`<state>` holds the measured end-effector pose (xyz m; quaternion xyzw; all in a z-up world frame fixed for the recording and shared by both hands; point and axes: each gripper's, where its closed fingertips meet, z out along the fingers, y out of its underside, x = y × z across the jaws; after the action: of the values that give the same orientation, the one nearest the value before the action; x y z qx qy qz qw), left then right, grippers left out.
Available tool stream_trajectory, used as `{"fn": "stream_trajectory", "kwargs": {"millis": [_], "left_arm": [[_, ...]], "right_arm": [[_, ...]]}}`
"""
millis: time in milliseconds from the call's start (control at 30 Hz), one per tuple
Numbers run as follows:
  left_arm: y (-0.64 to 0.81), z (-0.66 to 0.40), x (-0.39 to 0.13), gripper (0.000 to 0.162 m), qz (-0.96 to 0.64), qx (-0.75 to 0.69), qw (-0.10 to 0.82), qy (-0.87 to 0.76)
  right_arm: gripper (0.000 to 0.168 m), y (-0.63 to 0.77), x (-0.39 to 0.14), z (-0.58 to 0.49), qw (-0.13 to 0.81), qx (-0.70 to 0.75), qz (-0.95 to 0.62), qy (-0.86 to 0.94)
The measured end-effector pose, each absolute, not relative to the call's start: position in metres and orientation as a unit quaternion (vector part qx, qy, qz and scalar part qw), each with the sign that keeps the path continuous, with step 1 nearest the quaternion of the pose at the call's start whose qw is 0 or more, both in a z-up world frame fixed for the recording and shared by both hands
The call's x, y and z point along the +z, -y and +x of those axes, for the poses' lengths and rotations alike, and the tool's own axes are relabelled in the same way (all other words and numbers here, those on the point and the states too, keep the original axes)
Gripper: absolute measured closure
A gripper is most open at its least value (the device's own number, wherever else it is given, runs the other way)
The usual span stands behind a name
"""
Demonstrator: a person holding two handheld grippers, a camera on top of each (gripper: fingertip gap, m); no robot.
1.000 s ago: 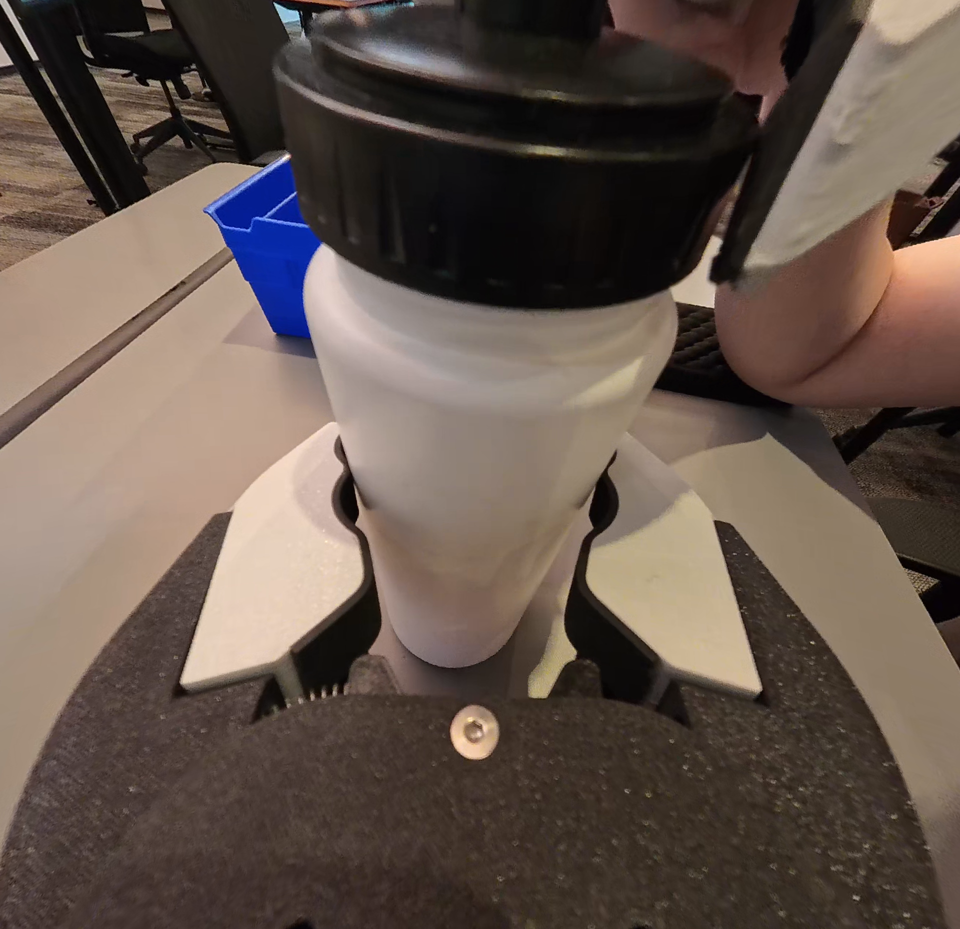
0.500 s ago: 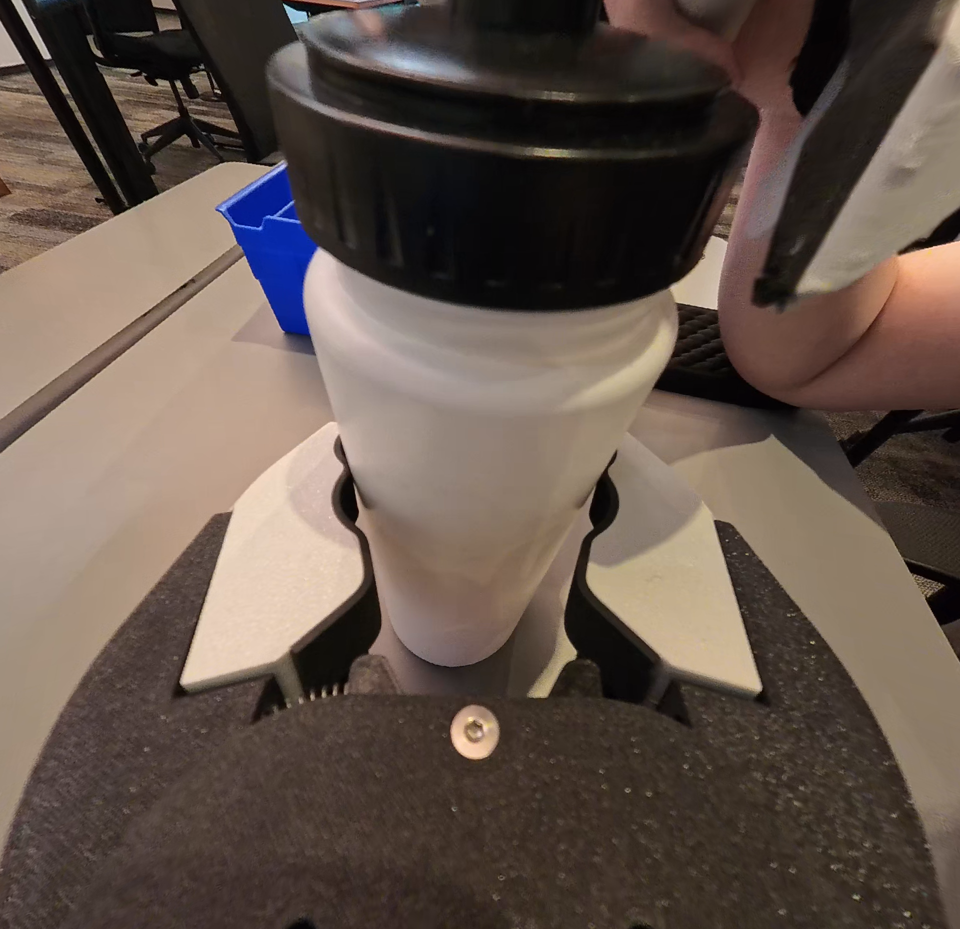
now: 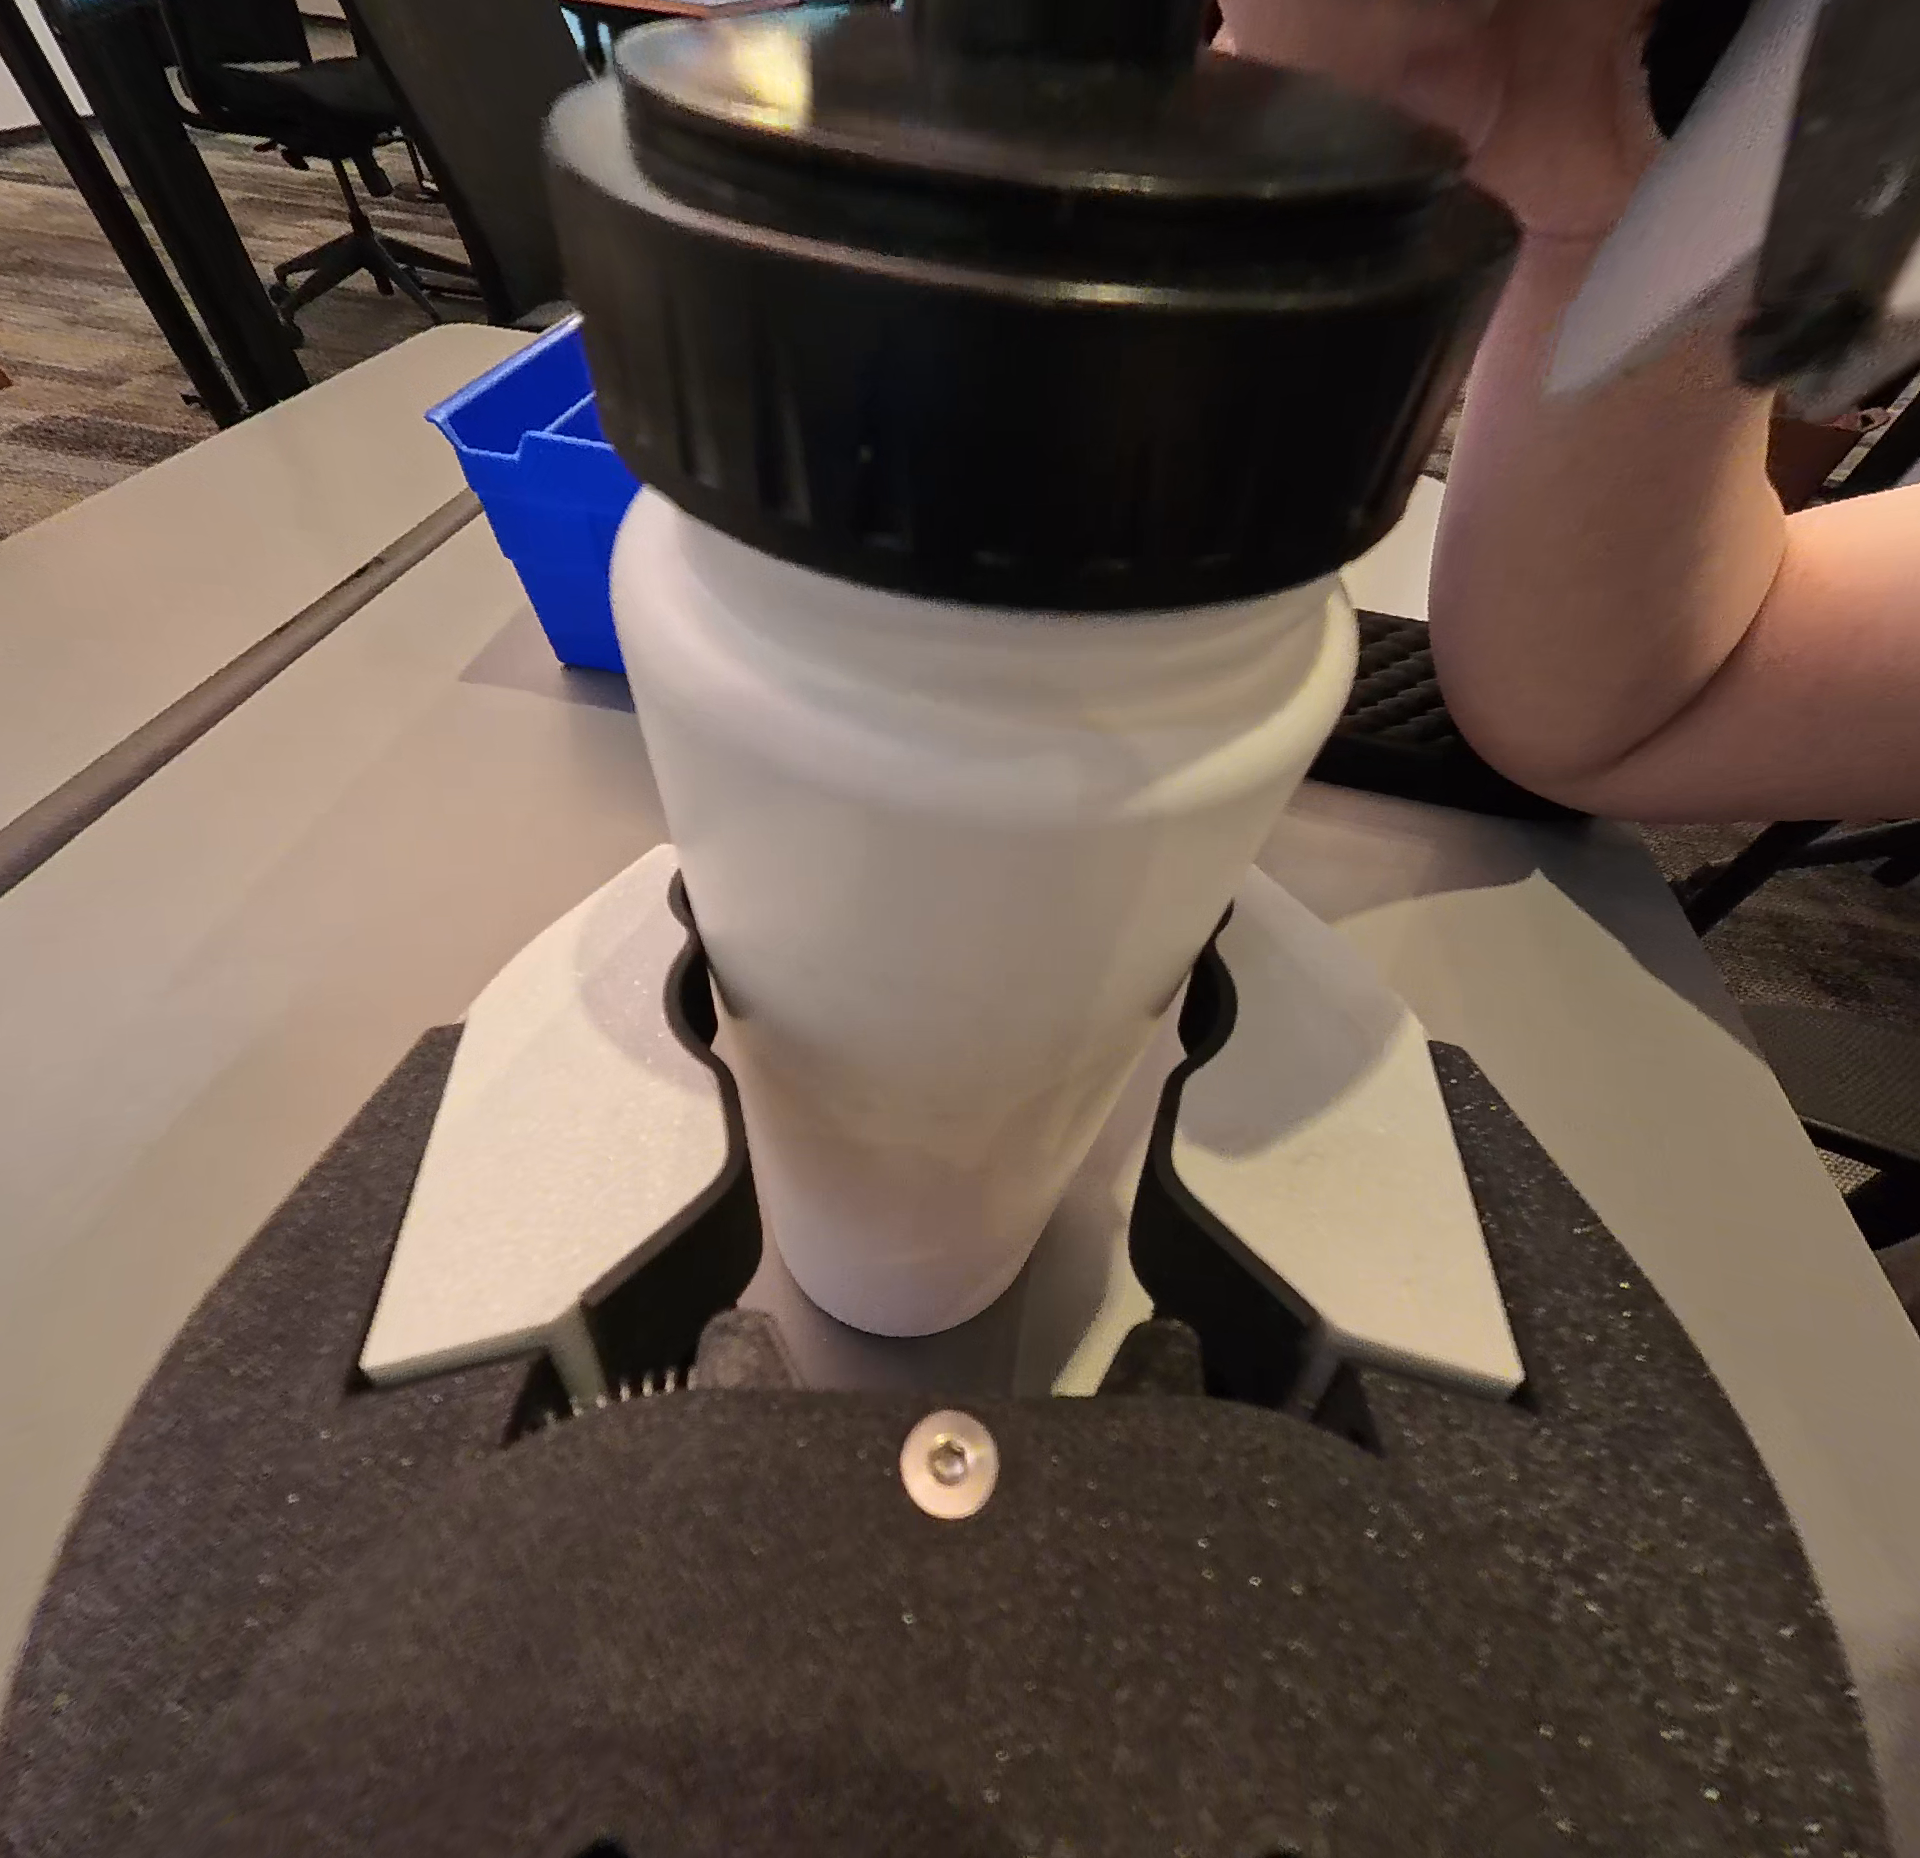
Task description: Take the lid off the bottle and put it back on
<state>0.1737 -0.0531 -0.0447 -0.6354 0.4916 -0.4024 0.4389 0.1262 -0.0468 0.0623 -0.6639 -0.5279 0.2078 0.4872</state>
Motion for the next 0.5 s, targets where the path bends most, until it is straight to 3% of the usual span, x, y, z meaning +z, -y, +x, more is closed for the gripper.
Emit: {"fn": "stream_trajectory", "kwargs": {"millis": [500], "left_arm": [[0.054, 0.174, -0.045, 0.073, -0.637, -0.405, 0.436, -0.490]], "right_arm": [[0.077, 0.044, 0.074, 0.128, 0.509, 0.217, -0.663, 0.503]]}}
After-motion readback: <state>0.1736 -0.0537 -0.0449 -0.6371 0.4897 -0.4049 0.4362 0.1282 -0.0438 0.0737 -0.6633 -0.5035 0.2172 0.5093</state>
